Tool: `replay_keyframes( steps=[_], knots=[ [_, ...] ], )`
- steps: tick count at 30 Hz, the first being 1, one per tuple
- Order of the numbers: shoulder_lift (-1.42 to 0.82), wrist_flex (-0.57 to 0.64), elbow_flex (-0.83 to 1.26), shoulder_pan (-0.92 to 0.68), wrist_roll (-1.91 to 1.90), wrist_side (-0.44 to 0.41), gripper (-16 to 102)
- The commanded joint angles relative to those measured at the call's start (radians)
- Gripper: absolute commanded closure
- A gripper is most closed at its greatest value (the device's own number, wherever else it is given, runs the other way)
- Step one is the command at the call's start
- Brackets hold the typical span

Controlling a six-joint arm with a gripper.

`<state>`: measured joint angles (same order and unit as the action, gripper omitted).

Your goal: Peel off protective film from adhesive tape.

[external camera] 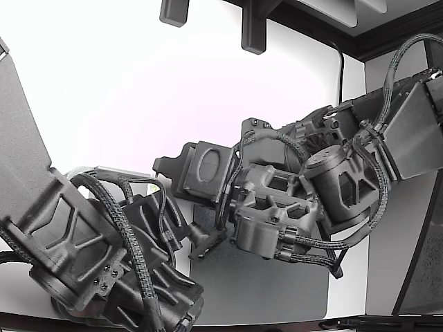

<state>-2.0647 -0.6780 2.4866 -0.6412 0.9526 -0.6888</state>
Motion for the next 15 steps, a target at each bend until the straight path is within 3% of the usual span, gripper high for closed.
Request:
replay_keyframes(
  steps=[1, 15],
  knots=[
    [-0.012, -0.005, -0.037, 0.006, -0.006, 0.0, 97],
    [0.0, -0.014, -0.049, 0.005, -0.018, 0.002, 97]
  ],
)
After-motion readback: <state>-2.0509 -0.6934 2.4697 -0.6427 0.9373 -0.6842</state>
